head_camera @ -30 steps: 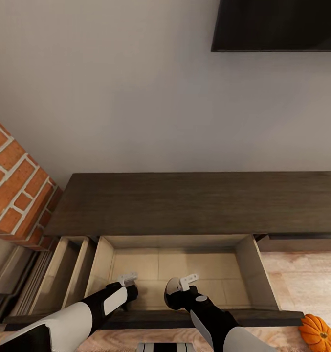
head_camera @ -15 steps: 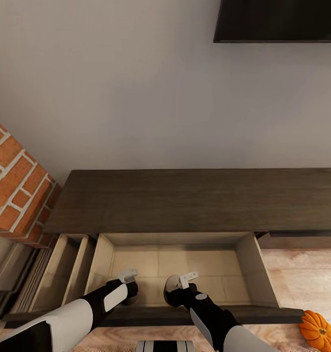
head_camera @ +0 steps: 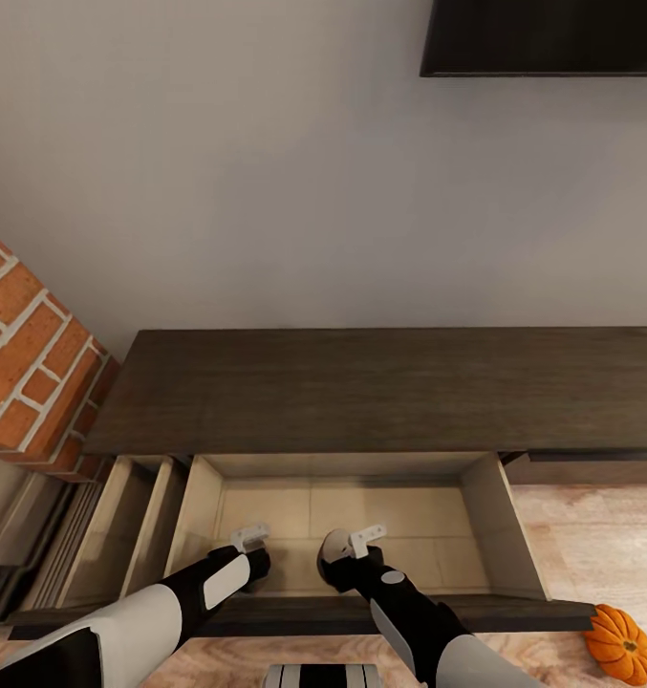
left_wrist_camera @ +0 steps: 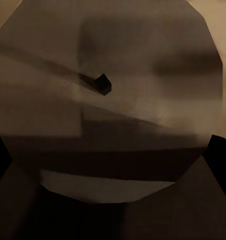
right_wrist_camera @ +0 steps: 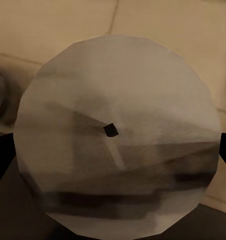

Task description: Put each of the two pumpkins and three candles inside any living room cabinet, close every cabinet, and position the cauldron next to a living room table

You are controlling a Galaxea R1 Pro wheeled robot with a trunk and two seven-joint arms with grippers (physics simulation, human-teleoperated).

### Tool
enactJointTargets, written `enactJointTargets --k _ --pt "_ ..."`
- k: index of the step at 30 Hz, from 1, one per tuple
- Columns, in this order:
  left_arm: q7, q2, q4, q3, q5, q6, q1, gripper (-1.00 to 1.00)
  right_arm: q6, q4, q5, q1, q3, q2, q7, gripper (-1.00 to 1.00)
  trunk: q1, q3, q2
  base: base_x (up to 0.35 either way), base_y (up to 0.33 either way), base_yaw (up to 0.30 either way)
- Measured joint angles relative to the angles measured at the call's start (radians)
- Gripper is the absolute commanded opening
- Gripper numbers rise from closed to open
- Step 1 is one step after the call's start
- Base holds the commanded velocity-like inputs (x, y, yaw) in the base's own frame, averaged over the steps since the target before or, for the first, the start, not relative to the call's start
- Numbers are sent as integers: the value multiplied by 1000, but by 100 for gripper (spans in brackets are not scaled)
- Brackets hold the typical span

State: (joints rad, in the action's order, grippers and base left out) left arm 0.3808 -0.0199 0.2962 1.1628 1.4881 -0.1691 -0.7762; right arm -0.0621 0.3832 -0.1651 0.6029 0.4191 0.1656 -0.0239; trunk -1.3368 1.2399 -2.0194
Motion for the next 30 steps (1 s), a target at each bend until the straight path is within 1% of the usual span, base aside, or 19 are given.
enactJointTargets --k 5,6,30 --pt "0 0 -3 0 1 3 0 -100 -1 -1 1 0 -1 0 36 -100 0 0 0 0 0 0" --pt "0 0 -3 0 1 3 0 100 -1 -1 0 0 0 0 39 -100 0 0 0 0 0 0" --pt "0 -2 -2 0 1 3 0 100 -3 -9 -4 0 0 1 43 -100 0 0 0 0 0 0"
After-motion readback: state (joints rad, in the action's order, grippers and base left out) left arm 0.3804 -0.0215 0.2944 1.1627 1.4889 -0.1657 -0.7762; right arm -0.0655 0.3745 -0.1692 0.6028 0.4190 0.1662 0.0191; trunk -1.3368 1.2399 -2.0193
